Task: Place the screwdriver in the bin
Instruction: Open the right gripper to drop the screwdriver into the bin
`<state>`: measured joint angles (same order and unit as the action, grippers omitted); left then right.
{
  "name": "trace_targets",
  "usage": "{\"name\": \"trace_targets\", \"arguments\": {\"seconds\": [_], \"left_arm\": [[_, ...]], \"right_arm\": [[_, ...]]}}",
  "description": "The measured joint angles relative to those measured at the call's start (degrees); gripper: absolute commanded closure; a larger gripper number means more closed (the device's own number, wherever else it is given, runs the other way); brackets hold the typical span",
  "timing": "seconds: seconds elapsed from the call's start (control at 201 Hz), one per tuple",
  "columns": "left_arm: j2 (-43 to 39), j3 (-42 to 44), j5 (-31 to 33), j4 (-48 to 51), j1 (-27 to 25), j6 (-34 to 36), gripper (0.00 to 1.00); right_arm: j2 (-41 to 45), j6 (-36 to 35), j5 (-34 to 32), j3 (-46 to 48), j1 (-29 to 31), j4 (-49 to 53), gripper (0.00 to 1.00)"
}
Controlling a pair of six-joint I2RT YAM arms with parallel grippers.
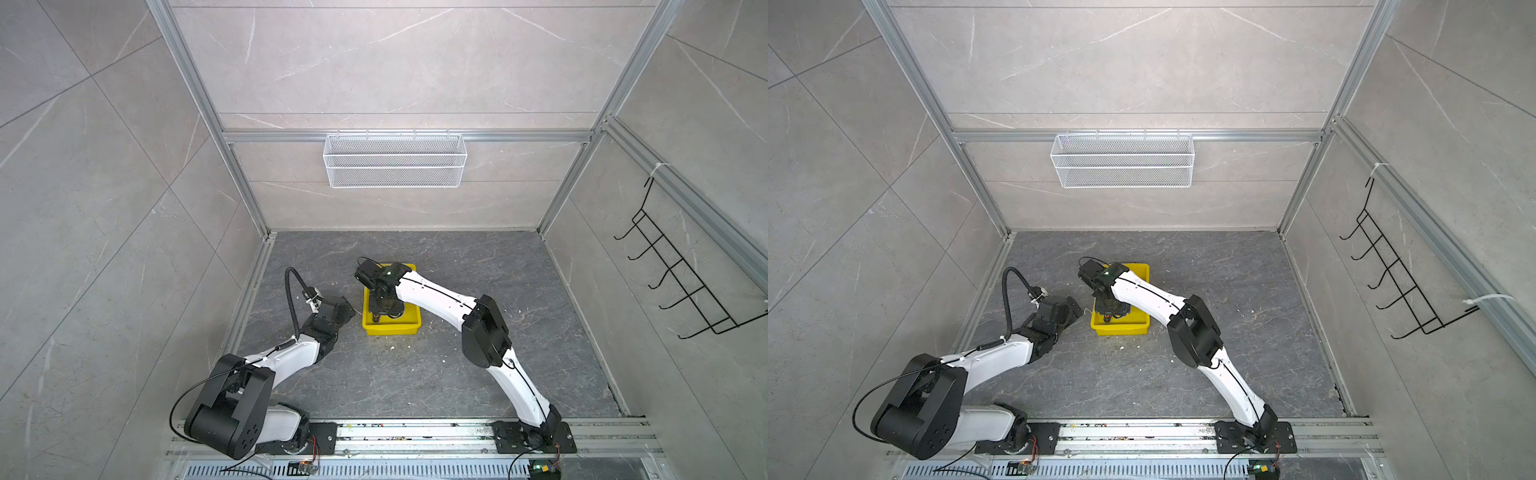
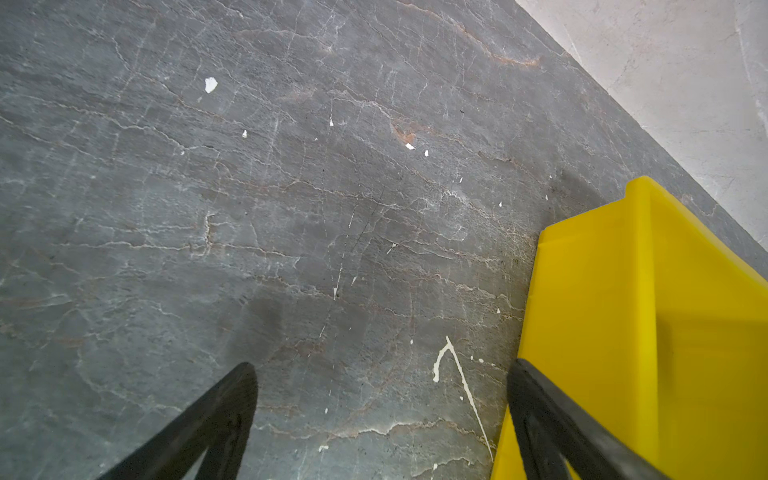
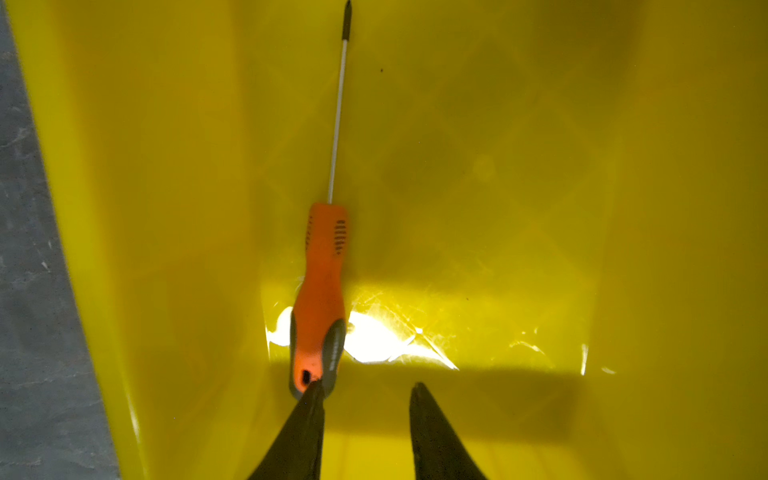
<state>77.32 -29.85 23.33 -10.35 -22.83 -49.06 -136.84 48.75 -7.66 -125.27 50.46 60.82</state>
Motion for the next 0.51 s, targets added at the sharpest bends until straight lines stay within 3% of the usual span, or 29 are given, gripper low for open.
{"name": "trace_targets", "arguments": {"seconds": [0.338,0.507], "left_arm": [[0.0,-1.4,0.61,1.38,0.0,0.66,0.03],[-0.02,-1.55,1.4,1.46,0.0,0.7,0.03]], "right_arm": [[1.22,-0.83,-3.76,-0.11,0.0,3.48,0.61],[10.99,-1.7,-7.06,8.37,0.0,2.97,0.6]]}}
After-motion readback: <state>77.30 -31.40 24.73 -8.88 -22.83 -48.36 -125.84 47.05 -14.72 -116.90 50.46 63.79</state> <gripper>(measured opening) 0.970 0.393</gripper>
